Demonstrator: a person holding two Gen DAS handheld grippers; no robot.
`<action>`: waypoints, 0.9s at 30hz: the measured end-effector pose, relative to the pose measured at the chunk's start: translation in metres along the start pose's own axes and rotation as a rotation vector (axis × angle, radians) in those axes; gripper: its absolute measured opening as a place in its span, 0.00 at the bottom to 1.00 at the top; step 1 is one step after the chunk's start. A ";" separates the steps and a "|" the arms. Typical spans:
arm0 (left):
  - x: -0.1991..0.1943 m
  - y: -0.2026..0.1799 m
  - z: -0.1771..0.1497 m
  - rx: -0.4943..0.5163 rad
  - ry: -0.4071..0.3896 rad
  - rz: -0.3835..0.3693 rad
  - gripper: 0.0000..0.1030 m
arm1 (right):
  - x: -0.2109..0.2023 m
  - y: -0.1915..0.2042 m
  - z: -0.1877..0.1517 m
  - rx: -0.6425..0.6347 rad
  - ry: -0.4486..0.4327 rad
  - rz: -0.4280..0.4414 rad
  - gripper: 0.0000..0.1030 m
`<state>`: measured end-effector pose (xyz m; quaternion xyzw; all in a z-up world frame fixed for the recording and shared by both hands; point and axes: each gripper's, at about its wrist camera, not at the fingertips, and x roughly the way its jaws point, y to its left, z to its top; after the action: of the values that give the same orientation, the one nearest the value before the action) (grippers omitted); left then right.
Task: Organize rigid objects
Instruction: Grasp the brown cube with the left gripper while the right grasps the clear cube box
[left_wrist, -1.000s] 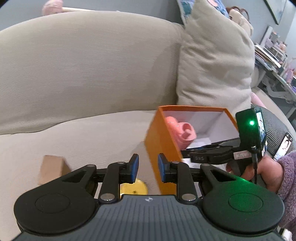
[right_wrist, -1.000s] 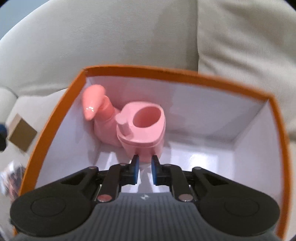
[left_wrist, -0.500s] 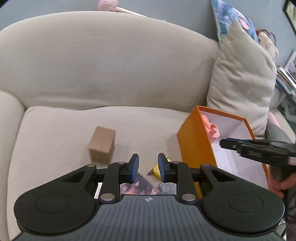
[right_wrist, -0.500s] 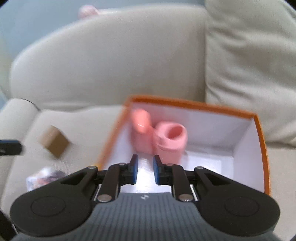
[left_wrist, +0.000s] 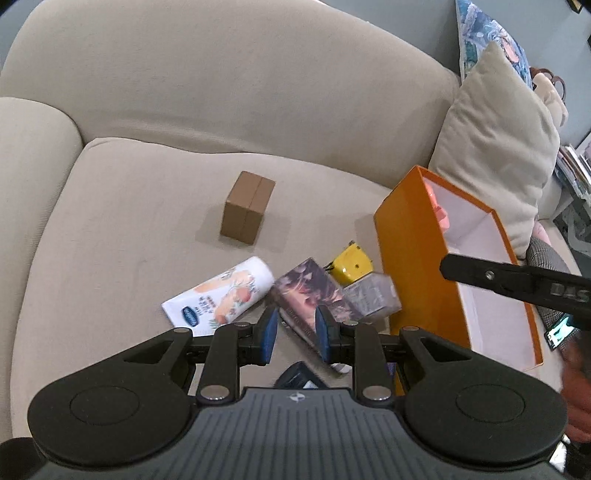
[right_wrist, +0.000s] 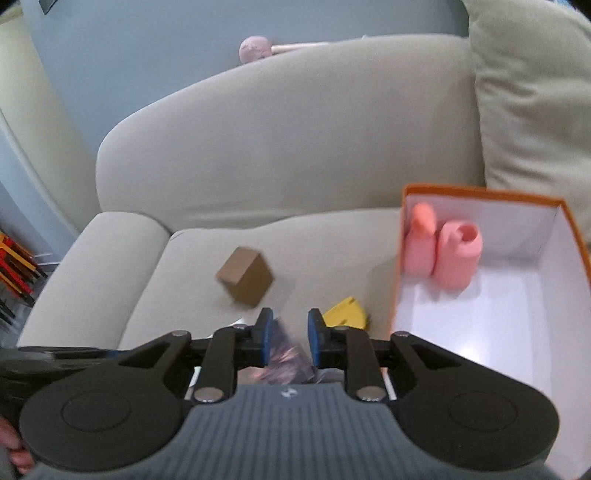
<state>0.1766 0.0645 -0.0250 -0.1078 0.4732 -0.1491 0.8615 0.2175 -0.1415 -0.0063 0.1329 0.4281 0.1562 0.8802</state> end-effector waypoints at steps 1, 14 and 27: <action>-0.001 0.002 0.000 0.006 0.003 -0.001 0.28 | 0.001 0.003 -0.001 0.028 0.026 0.029 0.22; 0.006 0.012 0.018 0.249 0.056 0.018 0.32 | 0.094 0.013 0.018 -0.344 0.314 -0.225 0.32; 0.029 0.021 0.039 0.405 0.094 -0.007 0.56 | 0.151 0.037 0.013 -1.062 0.610 -0.094 0.59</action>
<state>0.2277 0.0752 -0.0337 0.0732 0.4727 -0.2489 0.8422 0.3106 -0.0501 -0.0927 -0.3934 0.5299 0.3403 0.6698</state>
